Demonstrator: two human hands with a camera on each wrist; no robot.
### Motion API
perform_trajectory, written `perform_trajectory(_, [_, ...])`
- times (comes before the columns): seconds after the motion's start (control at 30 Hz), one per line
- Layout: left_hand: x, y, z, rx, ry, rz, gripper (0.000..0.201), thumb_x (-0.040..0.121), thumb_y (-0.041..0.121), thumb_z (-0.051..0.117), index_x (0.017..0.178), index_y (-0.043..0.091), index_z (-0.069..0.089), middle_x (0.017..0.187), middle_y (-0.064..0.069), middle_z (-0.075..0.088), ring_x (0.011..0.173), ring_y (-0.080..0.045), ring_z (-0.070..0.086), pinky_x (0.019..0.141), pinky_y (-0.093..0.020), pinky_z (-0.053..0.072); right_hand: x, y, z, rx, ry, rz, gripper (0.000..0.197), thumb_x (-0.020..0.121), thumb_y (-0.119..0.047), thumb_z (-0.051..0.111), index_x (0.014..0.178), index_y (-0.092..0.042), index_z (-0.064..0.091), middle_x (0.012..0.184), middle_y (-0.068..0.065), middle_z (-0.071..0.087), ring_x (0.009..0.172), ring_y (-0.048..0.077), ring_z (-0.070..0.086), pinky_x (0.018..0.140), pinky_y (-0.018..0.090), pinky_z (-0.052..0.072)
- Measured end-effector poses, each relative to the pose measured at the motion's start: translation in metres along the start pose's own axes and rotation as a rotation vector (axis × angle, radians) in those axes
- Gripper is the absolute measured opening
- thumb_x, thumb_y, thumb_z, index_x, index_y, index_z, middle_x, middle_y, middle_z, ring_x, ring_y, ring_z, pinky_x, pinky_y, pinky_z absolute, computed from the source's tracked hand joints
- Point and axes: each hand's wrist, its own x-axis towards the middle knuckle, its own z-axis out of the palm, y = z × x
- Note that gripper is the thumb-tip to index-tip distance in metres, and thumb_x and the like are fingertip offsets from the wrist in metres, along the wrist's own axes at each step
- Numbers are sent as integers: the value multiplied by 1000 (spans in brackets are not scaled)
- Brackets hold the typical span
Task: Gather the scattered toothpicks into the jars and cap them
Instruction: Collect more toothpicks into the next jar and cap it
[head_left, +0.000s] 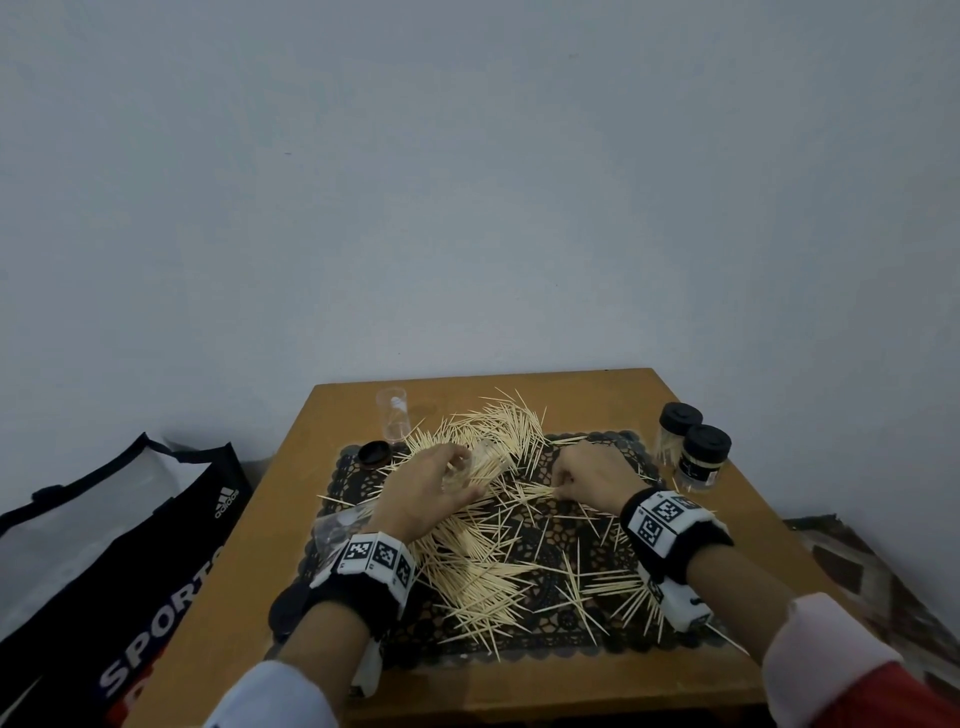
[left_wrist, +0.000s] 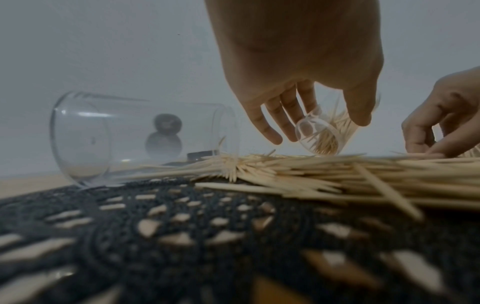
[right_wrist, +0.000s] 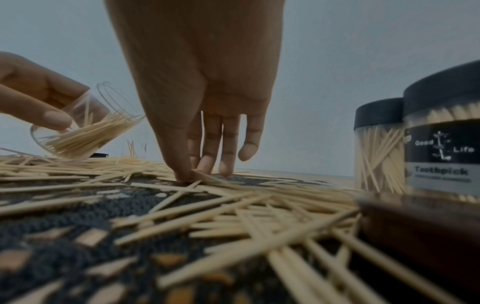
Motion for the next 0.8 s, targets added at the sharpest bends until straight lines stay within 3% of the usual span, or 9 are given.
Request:
perform_trajectory(0.2, [0,2,-1,-7,-16,-4,54,82,60,65,120,24,56,109,12,60,96,-6,57,79,-27,49,-1,0,4,-67,-35,-36,13,93,-24,56,98,-15,62,99,1,64,81,16,54,66,26,37])
perform_trajectory(0.33, [-1,3,-1,-12,-18,-9,54,81,61,65,120,24,56,107,13,59,94,-5,57,81,-28,50,2,0,3,23,-36,-16,15,89,-23,67,100,-15,71,99,2,70,92,19,63,74,28,45])
perform_trajectory(0.43, [-1,4,-2,-14,-19,-8,54,82,59,66,121,24,56,107,13,60,94,-5,57,80,-27,49,1,-1,1,-15,-7,-28,12,89,-23,66,96,-16,71,99,1,70,93,19,64,77,29,48])
perform_trajectory(0.6, [-1,4,-2,-17,-31,-2,54,82,58,66,122,22,56,109,13,59,95,-4,57,80,-24,48,-1,3,3,-80,10,-61,14,91,-28,57,93,-18,67,95,-2,68,87,17,62,72,31,50])
perform_trajectory(0.73, [-1,3,-1,-11,-34,-1,55,82,59,65,122,22,56,110,12,60,95,-5,57,77,-22,45,-1,3,3,-119,106,-97,18,96,-34,52,94,-20,64,92,-4,67,86,15,62,65,26,43])
perform_trajectory(0.8, [-1,3,-1,-8,-23,0,55,82,60,65,121,23,56,109,12,60,95,-5,56,76,-21,44,0,3,3,-99,176,-91,21,98,-35,49,96,-20,65,90,-4,67,81,14,62,68,27,49])
